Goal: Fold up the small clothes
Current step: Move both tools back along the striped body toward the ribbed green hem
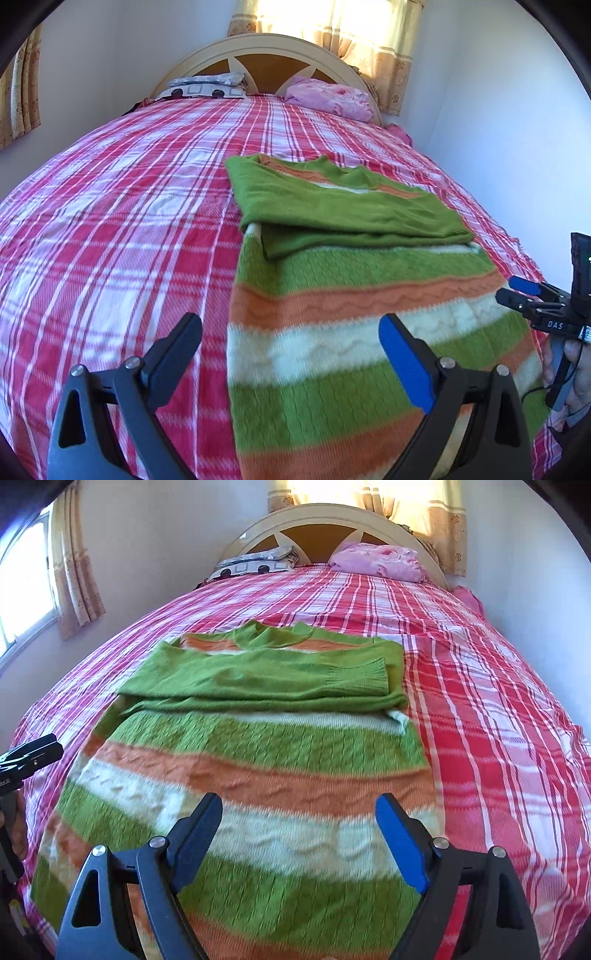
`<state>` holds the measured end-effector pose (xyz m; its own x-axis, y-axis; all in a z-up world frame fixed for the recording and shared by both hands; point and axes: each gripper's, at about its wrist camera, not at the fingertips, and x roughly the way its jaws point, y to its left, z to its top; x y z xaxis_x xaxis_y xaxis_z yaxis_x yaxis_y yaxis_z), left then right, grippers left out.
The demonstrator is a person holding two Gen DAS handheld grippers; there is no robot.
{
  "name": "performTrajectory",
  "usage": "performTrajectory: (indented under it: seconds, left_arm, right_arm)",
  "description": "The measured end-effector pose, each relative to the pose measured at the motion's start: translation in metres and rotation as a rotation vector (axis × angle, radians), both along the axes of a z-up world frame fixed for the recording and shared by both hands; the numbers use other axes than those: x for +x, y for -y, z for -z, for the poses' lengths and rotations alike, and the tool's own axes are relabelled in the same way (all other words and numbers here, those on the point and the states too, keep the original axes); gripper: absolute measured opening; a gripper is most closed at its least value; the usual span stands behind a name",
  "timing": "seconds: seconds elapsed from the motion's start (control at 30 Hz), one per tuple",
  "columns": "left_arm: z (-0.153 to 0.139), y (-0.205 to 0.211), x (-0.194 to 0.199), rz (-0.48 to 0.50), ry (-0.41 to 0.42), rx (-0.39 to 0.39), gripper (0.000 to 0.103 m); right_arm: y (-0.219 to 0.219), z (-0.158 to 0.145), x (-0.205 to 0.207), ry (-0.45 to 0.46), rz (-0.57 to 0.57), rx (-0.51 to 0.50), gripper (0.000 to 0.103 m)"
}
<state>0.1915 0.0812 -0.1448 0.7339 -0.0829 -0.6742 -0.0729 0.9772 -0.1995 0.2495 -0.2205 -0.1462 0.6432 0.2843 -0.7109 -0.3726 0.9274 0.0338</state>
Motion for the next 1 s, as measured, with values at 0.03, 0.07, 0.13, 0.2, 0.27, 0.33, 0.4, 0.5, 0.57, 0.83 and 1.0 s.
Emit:
performTrajectory:
  seconds: [0.03,0.07,0.13,0.2,0.27,0.33,0.4,0.5,0.57,0.83,1.0]
  left_arm:
    - [0.000,0.002,-0.006,0.004,-0.001,-0.001,0.099]
    - [0.001,0.003,-0.009,0.006,-0.002,-0.001,0.099]
    - [0.001,0.005,-0.017,0.013,-0.003,-0.002,0.099]
    - [0.001,0.007,-0.022,0.019,-0.003,0.000,0.099]
    - [0.001,0.010,-0.029,0.028,-0.005,0.001,0.099]
    - [0.001,0.013,-0.036,0.033,-0.008,0.002,0.099]
    - [0.001,0.014,-0.044,0.038,-0.008,-0.001,0.099]
    - [0.002,0.017,-0.053,0.044,-0.015,0.006,0.099]
    - [0.003,0.017,-0.058,0.051,-0.021,0.004,0.099]
    - [0.007,0.014,-0.076,0.055,-0.033,0.005,0.099]
    - [0.012,0.014,-0.087,0.073,-0.056,0.005,0.099]
  right_arm:
    - [0.001,0.001,-0.004,-0.002,-0.001,-0.001,0.085]
    - [0.001,0.001,-0.009,-0.004,-0.001,-0.001,0.085]
    - [0.002,0.001,-0.016,-0.003,-0.003,-0.001,0.085]
    - [0.003,0.001,-0.024,-0.001,-0.006,0.006,0.085]
    - [0.004,0.001,-0.034,0.001,-0.008,0.009,0.085]
    - [0.005,0.000,-0.043,0.002,-0.005,0.009,0.085]
    - [0.006,0.001,-0.053,-0.007,-0.010,0.014,0.085]
    - [0.006,0.001,-0.066,-0.017,-0.027,0.002,0.085]
    - [0.006,0.001,-0.075,-0.022,-0.030,-0.001,0.085]
    - [0.011,0.005,-0.101,-0.051,-0.028,0.011,0.086]
    - [0.017,0.006,-0.116,-0.051,-0.027,-0.005,0.086]
